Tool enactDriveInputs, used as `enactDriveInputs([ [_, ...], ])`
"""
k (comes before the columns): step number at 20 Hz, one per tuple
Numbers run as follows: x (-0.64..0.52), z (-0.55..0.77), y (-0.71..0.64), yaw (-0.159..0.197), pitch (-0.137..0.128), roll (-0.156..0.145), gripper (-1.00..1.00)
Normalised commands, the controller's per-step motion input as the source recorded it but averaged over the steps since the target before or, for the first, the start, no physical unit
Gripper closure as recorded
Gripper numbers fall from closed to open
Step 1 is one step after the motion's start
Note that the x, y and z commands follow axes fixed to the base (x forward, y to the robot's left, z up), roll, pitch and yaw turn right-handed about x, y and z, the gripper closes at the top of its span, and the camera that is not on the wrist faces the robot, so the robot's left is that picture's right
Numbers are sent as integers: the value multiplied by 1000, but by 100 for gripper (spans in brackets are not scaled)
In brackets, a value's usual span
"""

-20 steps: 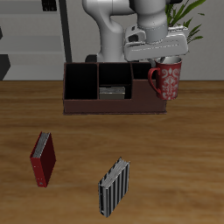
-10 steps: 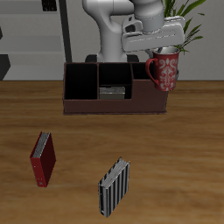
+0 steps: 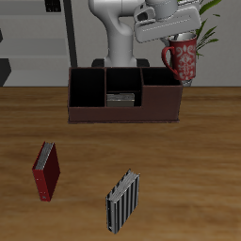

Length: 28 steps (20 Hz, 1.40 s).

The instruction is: Place the yellow book into the back desk caddy's front compartment and place the red mug into the back desk caddy's right compartment

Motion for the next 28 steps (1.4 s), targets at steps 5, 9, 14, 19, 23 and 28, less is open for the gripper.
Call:
enactDriveInputs([
  [5, -278, 124, 66, -10, -22, 40, 100],
  [9, -222, 122, -90, -24, -26, 1, 100],
  [14, -85, -20, -145, -23, 26, -16, 100],
  [19, -178, -128, -241, 25, 51, -19, 100],
  [23, -114, -75, -45, 59, 14, 0, 100],
  [28, -149, 51, -197, 61, -3, -28, 100],
])
